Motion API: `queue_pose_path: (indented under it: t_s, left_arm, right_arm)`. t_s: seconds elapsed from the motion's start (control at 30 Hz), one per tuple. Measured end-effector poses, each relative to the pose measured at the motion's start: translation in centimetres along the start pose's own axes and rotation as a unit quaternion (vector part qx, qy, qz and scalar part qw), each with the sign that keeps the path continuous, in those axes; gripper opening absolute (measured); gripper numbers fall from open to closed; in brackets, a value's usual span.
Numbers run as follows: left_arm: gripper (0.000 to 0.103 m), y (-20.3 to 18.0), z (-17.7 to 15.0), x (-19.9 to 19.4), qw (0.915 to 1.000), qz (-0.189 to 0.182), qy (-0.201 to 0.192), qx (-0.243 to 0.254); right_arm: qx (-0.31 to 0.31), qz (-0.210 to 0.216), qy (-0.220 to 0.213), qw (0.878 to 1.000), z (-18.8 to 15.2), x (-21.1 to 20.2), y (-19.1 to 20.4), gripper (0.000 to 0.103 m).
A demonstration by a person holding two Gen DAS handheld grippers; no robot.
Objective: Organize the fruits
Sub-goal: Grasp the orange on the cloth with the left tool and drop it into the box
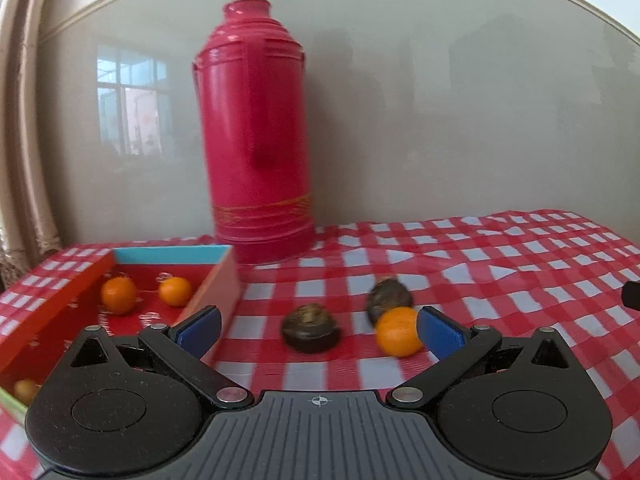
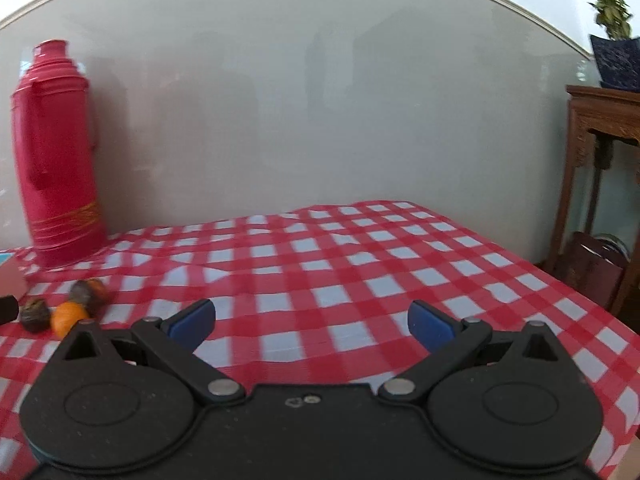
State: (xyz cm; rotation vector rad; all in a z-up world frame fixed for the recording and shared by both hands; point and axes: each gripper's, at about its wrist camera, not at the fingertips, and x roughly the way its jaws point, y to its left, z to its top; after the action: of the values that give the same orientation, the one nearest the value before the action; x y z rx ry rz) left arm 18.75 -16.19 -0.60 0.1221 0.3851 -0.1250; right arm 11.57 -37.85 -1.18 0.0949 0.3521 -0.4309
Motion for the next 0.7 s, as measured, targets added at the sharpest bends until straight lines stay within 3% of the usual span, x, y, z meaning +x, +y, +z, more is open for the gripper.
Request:
queue_pose_path:
  t_s: [0.33,0.37,0.43,0.63,0.7]
  left_arm:
    - [0.100,-4.2,-0.1,3.4,0.9992,-0.017,0.035,0.013]
    - [0.086,-4.5,0.0,3.8,0.9988,-0.019,0.042,0.015]
    - [0.068,-4.8,0.0,4.8,0.9977,-0.024,0.061,0.015]
    - [0.066,-5.3,-0.2,6.1,0.9953,-0.026,0.091,0.021]
    - [0.037,-5.3,-0.2,6.1,0.9949,-0.032,0.092,0.025]
  right_arm:
    - [0.024,-0.036,0.012,0.999,-0.1,1.6,-3.5,0.097]
    - [0.023,-0.037,0.013,0.999,-0.2,1.7,-3.6,0.097]
    - [0.021,-0.038,0.014,0.999,-0.2,1.8,-3.8,0.097]
    - [0.018,-0.039,0.016,0.999,-0.2,1.9,-4.1,0.097]
    - [0.019,-0.039,0.017,0.999,-0.1,1.9,-4.1,0.097]
